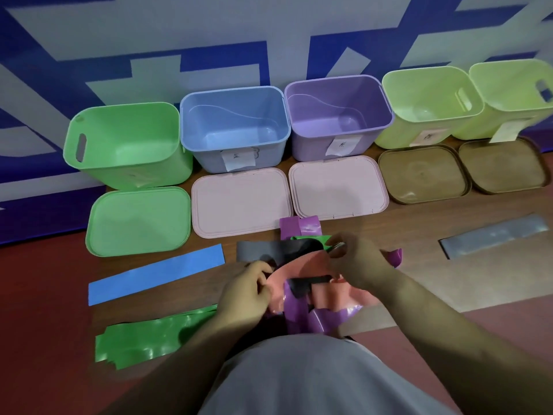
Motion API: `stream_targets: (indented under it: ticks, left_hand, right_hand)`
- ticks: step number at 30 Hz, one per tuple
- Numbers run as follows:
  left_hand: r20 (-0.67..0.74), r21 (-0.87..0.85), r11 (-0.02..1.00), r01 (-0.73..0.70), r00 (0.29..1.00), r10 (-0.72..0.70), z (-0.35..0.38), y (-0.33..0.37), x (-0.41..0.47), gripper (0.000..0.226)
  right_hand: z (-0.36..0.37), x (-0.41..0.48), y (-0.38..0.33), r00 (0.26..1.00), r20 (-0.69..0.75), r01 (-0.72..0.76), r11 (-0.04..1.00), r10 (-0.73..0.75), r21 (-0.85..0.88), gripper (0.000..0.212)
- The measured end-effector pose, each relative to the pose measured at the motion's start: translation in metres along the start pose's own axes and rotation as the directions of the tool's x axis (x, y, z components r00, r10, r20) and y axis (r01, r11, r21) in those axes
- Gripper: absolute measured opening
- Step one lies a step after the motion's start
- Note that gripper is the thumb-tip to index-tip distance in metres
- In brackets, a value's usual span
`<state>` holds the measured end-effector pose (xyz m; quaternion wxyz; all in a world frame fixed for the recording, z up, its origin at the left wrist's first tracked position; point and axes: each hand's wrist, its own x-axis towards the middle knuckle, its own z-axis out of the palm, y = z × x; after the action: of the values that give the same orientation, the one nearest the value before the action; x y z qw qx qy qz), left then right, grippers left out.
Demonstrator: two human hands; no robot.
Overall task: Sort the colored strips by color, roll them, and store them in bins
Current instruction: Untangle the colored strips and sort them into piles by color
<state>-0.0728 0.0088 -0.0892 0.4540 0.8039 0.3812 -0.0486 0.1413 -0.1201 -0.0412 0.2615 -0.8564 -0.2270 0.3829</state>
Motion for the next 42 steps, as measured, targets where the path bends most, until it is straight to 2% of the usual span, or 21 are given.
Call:
stream_targets:
  ticks: [4, 9, 13, 16, 20, 25, 29, 32, 36, 42]
  left_hand:
    - [-0.034, -0.149, 0.987, -0.06, 0.998, 0.055, -0.016, -0.002, -0.006, 0.038]
    - [-0.016, -0.331, 0.938, -0.101, 0.995, 0.102, -0.042, -0.004, -0.009, 0.046]
    - [0.07, -0.409, 0.909, -0.079, 0.991, 0.118, -0.063, -0.006, -0.011, 0.045]
    - [0.171, -0.376, 0.925, -0.061, 0.976, 0.134, -0.073, -0.018, -0.013, 0.036]
    - [0.29, -0.328, 0.944, -0.029, 0.948, 0.129, -0.074, -0.026, -0.014, 0.023]
    - [0.401, -0.233, 0.972, 0.022, 0.913, 0.076, -0.055, -0.014, -0.008, 0.038]
    - [0.364, -0.132, 0.991, 0.033, 0.931, 0.017, -0.034, 0.017, 0.008, 0.034]
    - [0.255, -0.125, 0.991, 0.043, 0.967, -0.01, -0.01, 0.051, 0.029, 0.029]
    - [0.139, -0.127, 0.991, 0.047, 0.99, -0.029, 0.03, 0.097, 0.067, 0.027]
    - [0.058, -0.001, 1.0, -0.003, 0.998, 0.003, 0.084, 0.171, 0.11, 0.029]
  right_hand:
    - [-0.013, -0.014, -0.025, 0.996, -0.067, 0.055, 0.998, -0.057, -0.034, 0.021]
    - [-0.022, -0.04, -0.062, 0.993, 0.026, 0.114, 0.992, -0.116, 0.058, 0.026]
    - [-0.019, -0.056, -0.078, 0.988, 0.1, 0.085, 0.958, -0.116, 0.274, 0.029]
    - [-0.013, -0.06, -0.077, 0.986, 0.135, 0.035, 0.922, -0.094, 0.385, 0.032]
    - [-0.012, -0.062, -0.061, 0.991, 0.097, 0.05, 0.918, -0.095, 0.392, 0.036]
    - [-0.036, -0.056, -0.022, 0.999, 0.034, 0.012, 0.881, -0.032, 0.474, 0.04]
    - [-0.078, -0.042, 0.032, 1.0, 0.006, -0.027, 0.858, 0.028, 0.513, 0.036]
    - [-0.109, -0.034, 0.079, 0.999, 0.019, -0.048, 0.862, 0.045, 0.505, 0.032]
    - [-0.144, -0.028, 0.138, 0.996, 0.028, -0.09, 0.912, 0.085, 0.401, 0.025]
    - [-0.169, -0.034, 0.198, 0.99, -0.125, -0.035, 0.978, 0.062, 0.206, 0.021]
